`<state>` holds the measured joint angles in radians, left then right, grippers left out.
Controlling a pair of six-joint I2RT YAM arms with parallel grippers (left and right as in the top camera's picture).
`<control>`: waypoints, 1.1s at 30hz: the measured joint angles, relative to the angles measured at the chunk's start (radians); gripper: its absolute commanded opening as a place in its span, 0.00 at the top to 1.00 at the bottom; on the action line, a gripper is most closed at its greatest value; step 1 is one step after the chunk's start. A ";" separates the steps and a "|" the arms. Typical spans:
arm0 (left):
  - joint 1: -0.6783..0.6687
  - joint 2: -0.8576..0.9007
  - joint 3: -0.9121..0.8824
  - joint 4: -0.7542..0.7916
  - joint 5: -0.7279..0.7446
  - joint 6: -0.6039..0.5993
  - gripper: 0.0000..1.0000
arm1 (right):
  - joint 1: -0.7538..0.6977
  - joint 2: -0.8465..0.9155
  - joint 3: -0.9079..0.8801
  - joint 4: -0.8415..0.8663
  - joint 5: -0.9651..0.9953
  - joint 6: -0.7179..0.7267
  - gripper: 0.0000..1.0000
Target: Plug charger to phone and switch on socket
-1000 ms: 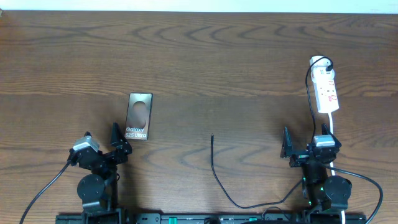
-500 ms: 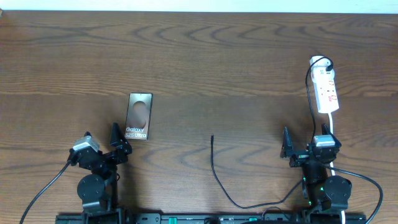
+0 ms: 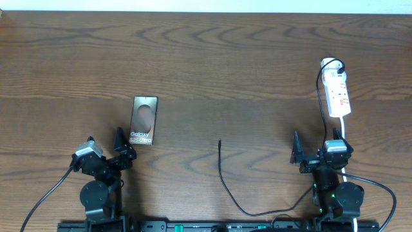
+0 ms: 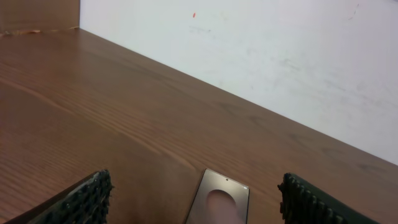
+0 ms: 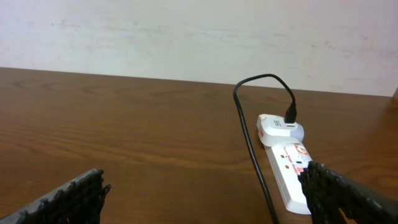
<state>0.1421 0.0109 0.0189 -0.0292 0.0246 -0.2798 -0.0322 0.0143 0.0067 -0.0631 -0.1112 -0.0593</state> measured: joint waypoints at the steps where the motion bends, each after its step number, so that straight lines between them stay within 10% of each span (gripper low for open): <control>1: 0.000 0.000 0.000 0.000 0.000 0.000 0.16 | 0.000 0.000 0.000 0.000 0.000 0.000 0.01; 19: 0.000 0.093 0.095 -0.090 -0.001 0.023 0.15 | 0.000 0.000 0.000 0.000 0.000 0.000 0.01; 25: 0.000 0.364 0.441 -0.179 -0.002 0.072 0.15 | 0.000 0.000 0.000 -0.001 0.000 0.000 0.01; 33: 0.000 0.901 1.069 -0.682 -0.003 0.099 0.15 | 0.000 -0.001 0.000 0.000 0.002 0.000 0.01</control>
<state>0.1421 0.9123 1.0878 -0.7113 0.0216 -0.1810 -0.0322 0.0135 0.0067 -0.0635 -0.1093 -0.0593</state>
